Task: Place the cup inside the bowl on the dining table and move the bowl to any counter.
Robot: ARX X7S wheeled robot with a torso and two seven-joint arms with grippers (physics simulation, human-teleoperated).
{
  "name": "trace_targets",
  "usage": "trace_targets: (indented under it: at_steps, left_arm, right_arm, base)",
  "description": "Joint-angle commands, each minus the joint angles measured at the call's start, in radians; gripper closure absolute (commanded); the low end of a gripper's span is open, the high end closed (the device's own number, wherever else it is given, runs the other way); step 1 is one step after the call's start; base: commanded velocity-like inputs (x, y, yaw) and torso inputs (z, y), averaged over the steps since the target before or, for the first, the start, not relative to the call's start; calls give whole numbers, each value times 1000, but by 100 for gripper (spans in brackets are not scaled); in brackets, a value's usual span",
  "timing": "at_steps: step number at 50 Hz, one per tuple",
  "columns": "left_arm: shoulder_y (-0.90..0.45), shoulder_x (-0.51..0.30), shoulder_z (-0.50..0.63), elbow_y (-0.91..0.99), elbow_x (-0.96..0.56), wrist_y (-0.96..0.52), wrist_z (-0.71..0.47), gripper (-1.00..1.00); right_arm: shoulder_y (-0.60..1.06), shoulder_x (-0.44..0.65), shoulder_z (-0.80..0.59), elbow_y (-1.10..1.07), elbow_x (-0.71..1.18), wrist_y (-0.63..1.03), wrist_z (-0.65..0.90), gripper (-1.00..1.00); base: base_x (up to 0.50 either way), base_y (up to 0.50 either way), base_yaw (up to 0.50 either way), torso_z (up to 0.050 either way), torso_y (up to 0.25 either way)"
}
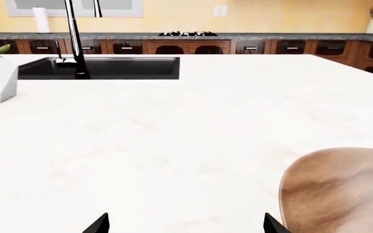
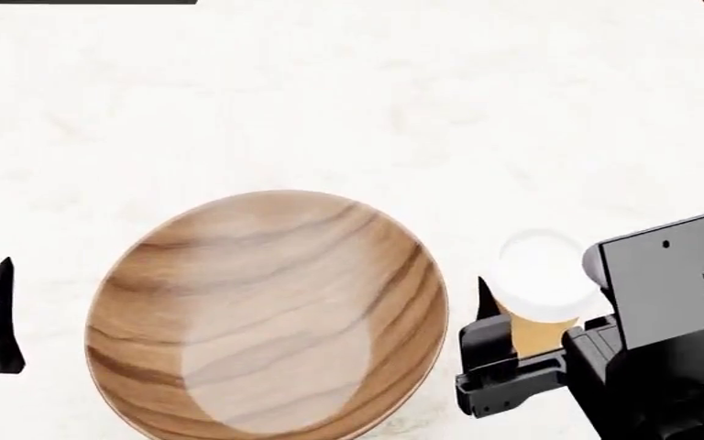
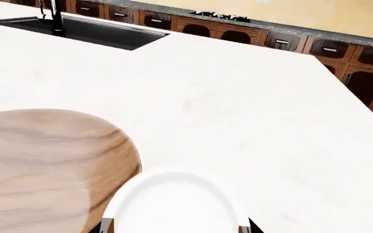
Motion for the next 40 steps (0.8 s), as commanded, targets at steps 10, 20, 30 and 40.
trace_targets:
  at_steps: [10, 20, 30, 40]
  left_arm:
    - [-15, 16, 2, -3, -10, -7, -24, -100]
    - [2, -2, -25, 12, -33, -12, -22, -100]
    - [20, -2, -43, 18, -45, -12, -33, -100]
    - [39, -15, -57, 16, -50, -2, -18, -100]
  right_arm:
    - [421, -117, -113, 112, -13, 83, -40, 100]
    - [491, -259, -283, 213, -50, 60, -143, 100]
    - [444, -307, -358, 209, -37, 71, -167, 100]
    - [400, -359, -440, 275, -80, 41, -190, 100]
  base:
    - [0, 0, 0, 0, 0]
    - [0, 0, 0, 0, 0]
    - [0, 0, 0, 0, 0]
    - [0, 0, 0, 0, 0]
